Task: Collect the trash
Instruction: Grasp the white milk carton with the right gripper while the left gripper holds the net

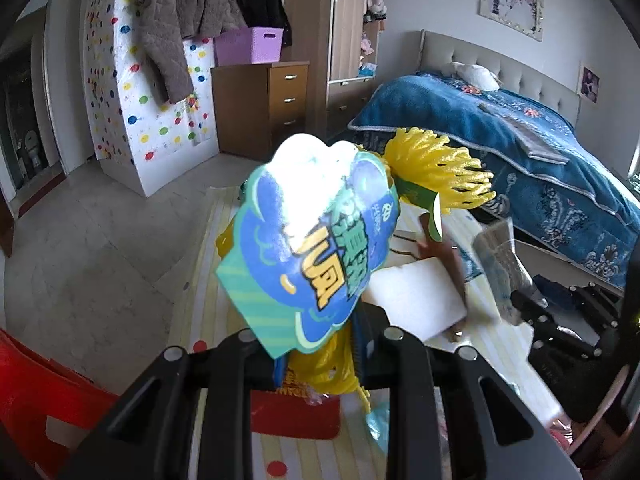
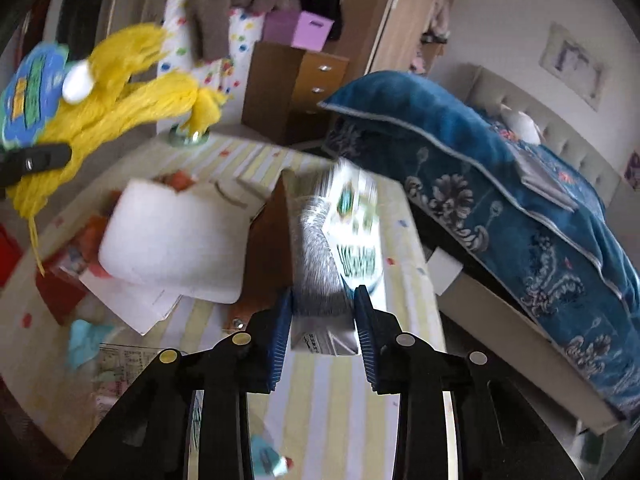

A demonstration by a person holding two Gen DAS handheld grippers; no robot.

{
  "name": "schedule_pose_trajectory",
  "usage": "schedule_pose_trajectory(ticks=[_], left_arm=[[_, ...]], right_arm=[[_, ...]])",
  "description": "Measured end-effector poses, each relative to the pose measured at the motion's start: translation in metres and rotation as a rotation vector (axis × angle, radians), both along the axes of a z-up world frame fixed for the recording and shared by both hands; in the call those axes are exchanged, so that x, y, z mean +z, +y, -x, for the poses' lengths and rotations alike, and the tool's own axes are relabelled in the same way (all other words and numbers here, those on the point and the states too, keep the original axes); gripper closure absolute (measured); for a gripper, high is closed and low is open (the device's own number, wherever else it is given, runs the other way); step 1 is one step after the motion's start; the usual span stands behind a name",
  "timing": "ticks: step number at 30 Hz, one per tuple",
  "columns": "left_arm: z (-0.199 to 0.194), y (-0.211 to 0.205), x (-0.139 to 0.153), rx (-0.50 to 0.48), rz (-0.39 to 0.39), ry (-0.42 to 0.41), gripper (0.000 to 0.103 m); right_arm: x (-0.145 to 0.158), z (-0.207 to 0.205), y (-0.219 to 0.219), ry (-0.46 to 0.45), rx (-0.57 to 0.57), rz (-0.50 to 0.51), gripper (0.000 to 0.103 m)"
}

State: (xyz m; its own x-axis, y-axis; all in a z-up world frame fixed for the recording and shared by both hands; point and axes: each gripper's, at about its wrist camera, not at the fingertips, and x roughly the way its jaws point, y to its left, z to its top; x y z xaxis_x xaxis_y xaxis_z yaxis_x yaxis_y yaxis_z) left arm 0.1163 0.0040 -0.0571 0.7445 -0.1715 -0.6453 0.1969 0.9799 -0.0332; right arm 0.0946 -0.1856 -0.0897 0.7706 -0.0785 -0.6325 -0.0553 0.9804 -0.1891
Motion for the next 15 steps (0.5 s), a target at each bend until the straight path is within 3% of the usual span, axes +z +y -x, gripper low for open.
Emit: schedule_pose_trajectory(ticks=[2, 3, 4, 8, 10, 11, 13, 15], left_arm=[[0.010, -0.008, 0.006, -0.031, 0.009, -0.012, 0.080], [0.013, -0.012, 0.008, -0.043, 0.012, -0.013, 0.080], [0.018, -0.018, 0.010, -0.066, 0.017, -0.012, 0.080], [0.031, -0.043, 0.010, -0.123, 0.025, -0.006, 0.080], [0.038, -0.052, 0.010, -0.138, 0.025, -0.005, 0.080], [0.041, -0.056, 0.009, -0.146, 0.023, -0.006, 0.080], [0.047, -0.059, 0.008, -0.156, 0.010, -0.004, 0.080], [0.048, -0.060, 0.006, -0.156, 0.002, 0.002, 0.080]], right_arm=[[0.008, 0.012, -0.010, -0.005, -0.006, -0.042, 0.073], [0.012, 0.019, -0.016, -0.006, -0.009, -0.066, 0.094], [0.015, 0.025, -0.021, -0.006, -0.014, -0.087, 0.103], [0.017, 0.046, -0.044, 0.043, 0.000, -0.201, 0.103], [0.013, 0.051, -0.050, 0.047, -0.001, -0.208, 0.102], [0.010, 0.056, -0.053, 0.048, -0.008, -0.212, 0.100], [0.006, 0.066, -0.058, 0.047, -0.022, -0.218, 0.084], [0.001, 0.076, -0.065, 0.042, -0.042, -0.214, 0.060]])
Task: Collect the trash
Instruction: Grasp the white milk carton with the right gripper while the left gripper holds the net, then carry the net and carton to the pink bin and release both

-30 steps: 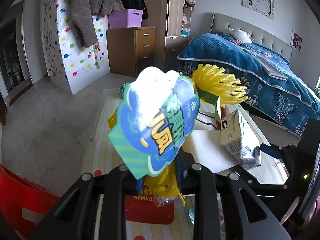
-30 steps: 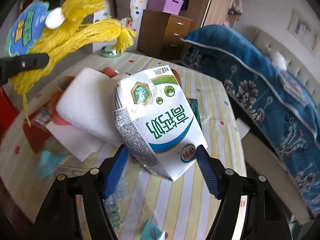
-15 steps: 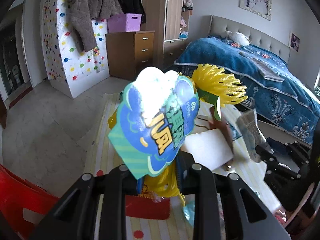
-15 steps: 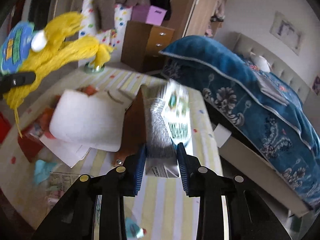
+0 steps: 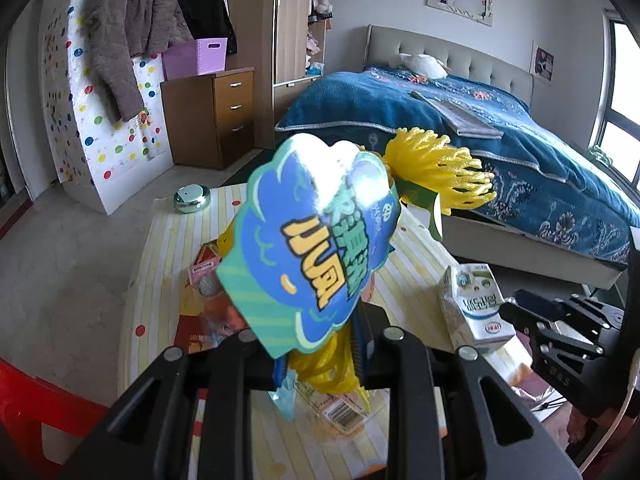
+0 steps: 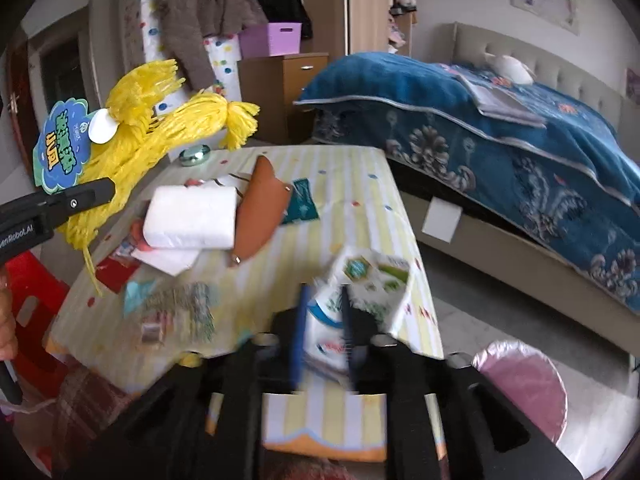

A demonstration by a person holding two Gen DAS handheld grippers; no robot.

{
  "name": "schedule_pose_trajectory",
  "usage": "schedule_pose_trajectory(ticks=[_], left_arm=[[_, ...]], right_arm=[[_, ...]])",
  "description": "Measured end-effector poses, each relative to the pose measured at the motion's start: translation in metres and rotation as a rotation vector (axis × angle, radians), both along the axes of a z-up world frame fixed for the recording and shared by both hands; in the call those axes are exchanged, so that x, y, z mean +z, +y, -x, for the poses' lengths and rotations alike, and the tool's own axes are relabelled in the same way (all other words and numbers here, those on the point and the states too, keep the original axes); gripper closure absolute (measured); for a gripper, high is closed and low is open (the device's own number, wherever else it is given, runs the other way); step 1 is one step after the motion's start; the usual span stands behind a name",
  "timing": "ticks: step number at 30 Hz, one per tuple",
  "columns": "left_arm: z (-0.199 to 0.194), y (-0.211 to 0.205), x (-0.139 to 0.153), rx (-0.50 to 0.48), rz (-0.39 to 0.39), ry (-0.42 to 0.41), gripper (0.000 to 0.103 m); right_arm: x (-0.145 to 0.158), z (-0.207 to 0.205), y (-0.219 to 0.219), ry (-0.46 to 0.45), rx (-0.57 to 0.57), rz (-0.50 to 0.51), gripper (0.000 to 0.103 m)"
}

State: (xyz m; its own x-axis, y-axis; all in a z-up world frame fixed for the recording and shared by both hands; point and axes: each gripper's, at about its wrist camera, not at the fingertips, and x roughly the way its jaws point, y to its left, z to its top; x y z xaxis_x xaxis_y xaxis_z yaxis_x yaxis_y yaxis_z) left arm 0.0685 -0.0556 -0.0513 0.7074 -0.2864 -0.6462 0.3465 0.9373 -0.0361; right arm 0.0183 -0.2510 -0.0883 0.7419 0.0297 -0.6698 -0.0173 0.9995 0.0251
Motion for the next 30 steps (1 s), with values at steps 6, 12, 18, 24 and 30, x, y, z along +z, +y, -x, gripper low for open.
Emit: schedule_pose_trajectory(ticks=[6, 12, 18, 24, 30], left_arm=[[-0.003, -0.008, -0.007, -0.006, -0.006, 0.016, 0.079], [-0.008, -0.006, -0.016, -0.005, -0.017, 0.039, 0.079], [-0.012, -0.002, -0.020, 0.000, -0.016, 0.052, 0.079], [-0.007, -0.016, -0.017, -0.061, -0.022, 0.045, 0.079], [0.011, -0.067, -0.003, -0.245, 0.016, 0.026, 0.079]], right_arm=[[-0.019, -0.001, -0.012, 0.024, -0.056, -0.053, 0.015], [-0.035, -0.029, -0.006, 0.070, -0.101, -0.061, 0.013], [-0.043, -0.037, -0.001, 0.106, -0.134, -0.009, 0.028], [-0.018, -0.005, -0.012, 0.026, -0.111, -0.021, 0.030], [0.012, 0.043, -0.049, -0.042, -0.175, -0.022, 0.029]])
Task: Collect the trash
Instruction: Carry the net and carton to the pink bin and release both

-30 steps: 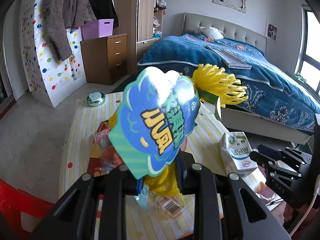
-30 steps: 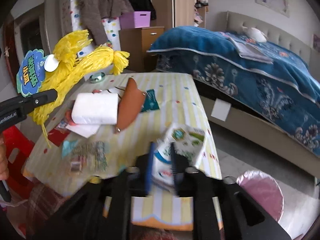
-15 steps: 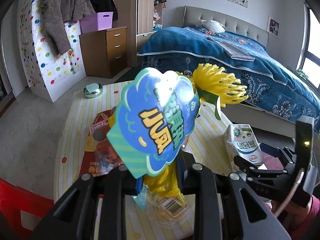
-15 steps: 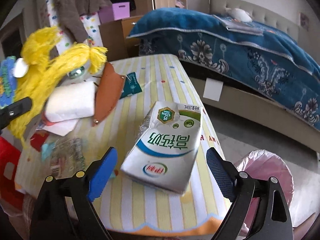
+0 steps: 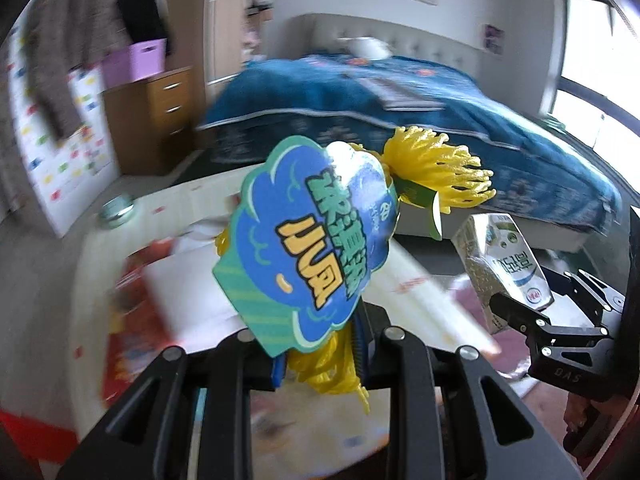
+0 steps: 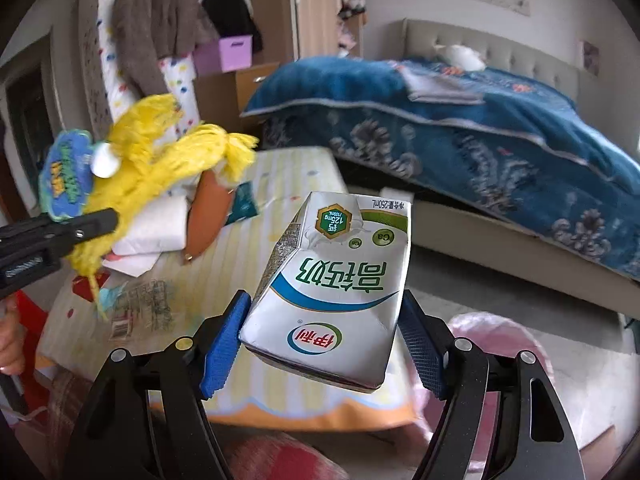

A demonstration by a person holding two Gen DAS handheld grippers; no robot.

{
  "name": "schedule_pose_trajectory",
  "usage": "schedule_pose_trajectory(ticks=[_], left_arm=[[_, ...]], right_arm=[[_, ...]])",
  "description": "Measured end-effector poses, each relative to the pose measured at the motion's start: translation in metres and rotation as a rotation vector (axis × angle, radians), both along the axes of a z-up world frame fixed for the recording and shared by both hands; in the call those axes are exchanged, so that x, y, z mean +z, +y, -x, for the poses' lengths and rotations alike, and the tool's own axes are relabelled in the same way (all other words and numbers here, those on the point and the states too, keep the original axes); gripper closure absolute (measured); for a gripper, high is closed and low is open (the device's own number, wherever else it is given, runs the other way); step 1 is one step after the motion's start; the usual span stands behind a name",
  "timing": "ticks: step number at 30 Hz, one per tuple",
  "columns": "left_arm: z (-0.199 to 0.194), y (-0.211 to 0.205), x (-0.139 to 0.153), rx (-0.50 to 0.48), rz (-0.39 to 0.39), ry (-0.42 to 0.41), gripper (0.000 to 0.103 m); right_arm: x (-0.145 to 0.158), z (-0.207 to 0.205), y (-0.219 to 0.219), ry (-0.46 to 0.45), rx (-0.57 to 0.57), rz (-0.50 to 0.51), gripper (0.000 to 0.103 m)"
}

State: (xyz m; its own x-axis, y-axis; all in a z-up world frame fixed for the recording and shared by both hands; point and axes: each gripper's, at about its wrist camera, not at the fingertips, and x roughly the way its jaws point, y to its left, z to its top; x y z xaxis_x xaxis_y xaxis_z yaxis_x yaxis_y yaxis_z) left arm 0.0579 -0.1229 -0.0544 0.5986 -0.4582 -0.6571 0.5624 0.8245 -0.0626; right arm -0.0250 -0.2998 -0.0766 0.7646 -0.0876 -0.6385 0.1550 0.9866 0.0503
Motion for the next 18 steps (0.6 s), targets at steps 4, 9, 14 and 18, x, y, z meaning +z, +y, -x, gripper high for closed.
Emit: schedule_pose_trajectory(ticks=[4, 9, 14, 18], left_arm=[[0.016, -0.060, 0.006, -0.135, 0.025, 0.000, 0.079], [0.037, -0.132, -0.005, -0.267, 0.035, 0.018, 0.079], [0.054, -0.192, -0.034, -0.353, 0.033, 0.104, 0.079], [0.059, -0.223, -0.054, -0.384, 0.008, 0.143, 0.078]], right_arm=[[0.010, 0.032, -0.036, -0.018, -0.093, 0.023, 0.029], [0.007, 0.068, -0.081, -0.003, -0.213, 0.044, 0.029], [-0.011, 0.095, -0.123, 0.050, -0.318, 0.045, 0.028], [-0.027, 0.095, -0.150, 0.075, -0.354, 0.020, 0.028]])
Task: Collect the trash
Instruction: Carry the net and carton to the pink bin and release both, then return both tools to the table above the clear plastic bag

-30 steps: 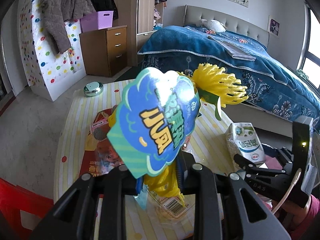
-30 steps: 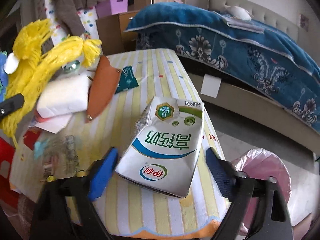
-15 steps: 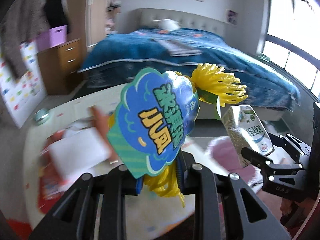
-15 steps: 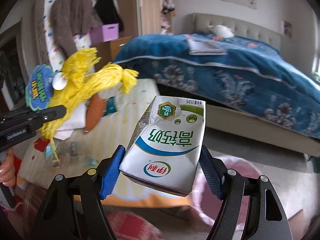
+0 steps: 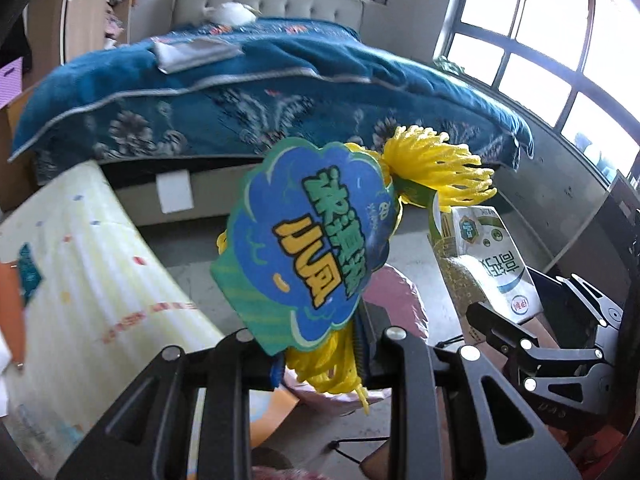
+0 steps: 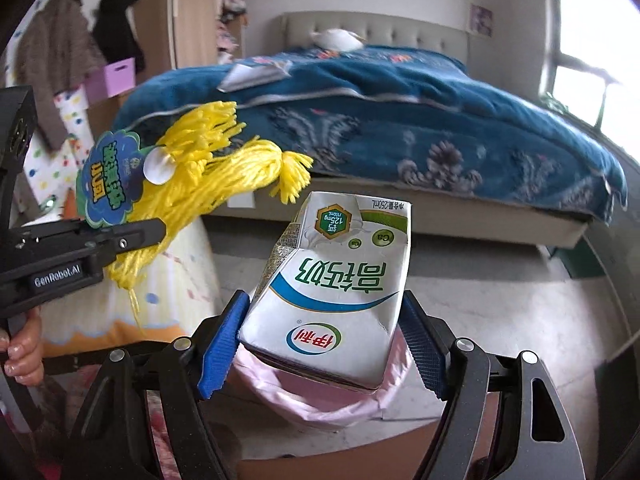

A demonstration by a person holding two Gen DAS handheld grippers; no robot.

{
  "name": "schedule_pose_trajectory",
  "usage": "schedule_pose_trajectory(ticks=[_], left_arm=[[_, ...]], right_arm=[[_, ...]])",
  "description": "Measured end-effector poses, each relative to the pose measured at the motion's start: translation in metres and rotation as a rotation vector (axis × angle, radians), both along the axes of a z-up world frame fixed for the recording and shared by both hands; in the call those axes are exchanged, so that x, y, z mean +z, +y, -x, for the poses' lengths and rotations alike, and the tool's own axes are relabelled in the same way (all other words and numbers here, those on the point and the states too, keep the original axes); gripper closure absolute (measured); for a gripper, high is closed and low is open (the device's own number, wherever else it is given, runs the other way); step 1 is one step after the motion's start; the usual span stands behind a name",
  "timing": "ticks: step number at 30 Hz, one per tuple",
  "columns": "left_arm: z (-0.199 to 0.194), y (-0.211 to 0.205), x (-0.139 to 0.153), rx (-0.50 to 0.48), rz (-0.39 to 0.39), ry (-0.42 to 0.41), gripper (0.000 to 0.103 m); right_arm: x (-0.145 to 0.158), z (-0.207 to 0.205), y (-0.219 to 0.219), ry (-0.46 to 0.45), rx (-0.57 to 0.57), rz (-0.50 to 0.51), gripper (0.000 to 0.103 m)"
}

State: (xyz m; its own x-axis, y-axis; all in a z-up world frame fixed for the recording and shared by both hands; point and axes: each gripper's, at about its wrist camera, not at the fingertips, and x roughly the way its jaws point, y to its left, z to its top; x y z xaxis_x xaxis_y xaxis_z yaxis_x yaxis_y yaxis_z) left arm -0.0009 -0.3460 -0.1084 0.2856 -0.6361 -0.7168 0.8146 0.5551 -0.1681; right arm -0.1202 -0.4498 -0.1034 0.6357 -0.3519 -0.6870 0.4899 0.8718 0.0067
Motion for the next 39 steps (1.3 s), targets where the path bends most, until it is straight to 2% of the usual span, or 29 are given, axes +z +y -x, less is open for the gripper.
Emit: schedule_pose_trajectory(ticks=[4, 5, 6, 8, 11, 15, 18, 25, 32, 39], left_arm=[[-0.007, -0.022, -0.010, -0.011, -0.019, 0.012, 0.077], [-0.009, -0.026, -0.012, -0.009, -0.018, 0.013, 0.073], [-0.012, -0.027, -0.011, -0.010, -0.014, 0.018, 0.056], [-0.017, -0.031, -0.011, -0.002, 0.003, 0.020, 0.040], [-0.025, -0.026, -0.010, 0.017, 0.006, 0.022, 0.033], [-0.031, -0.007, -0.004, 0.061, 0.002, 0.001, 0.033], [-0.031, 0.014, 0.002, 0.105, -0.006, -0.025, 0.033], [-0.028, 0.074, 0.022, 0.219, -0.028, -0.103, 0.032], [-0.025, 0.158, 0.042, 0.369, -0.034, -0.144, 0.031], [-0.023, 0.251, 0.050, 0.555, -0.057, -0.169, 0.029]], right_arm=[[-0.016, -0.013, -0.015, 0.016, 0.001, -0.018, 0.028], [-0.019, -0.013, -0.016, 0.019, 0.007, -0.023, 0.026], [-0.023, -0.016, -0.018, 0.026, 0.017, -0.029, 0.022], [-0.034, -0.022, -0.024, 0.057, 0.010, -0.019, 0.017], [-0.040, -0.017, -0.025, 0.080, -0.003, -0.025, 0.016], [-0.033, -0.006, -0.021, 0.068, -0.014, -0.033, 0.016], [-0.019, 0.000, -0.010, 0.024, -0.002, -0.031, 0.016], [0.012, -0.009, 0.032, -0.055, 0.101, -0.023, 0.016], [0.031, -0.031, 0.098, -0.076, 0.262, -0.017, 0.016], [0.043, -0.060, 0.176, -0.085, 0.450, -0.004, 0.016]])
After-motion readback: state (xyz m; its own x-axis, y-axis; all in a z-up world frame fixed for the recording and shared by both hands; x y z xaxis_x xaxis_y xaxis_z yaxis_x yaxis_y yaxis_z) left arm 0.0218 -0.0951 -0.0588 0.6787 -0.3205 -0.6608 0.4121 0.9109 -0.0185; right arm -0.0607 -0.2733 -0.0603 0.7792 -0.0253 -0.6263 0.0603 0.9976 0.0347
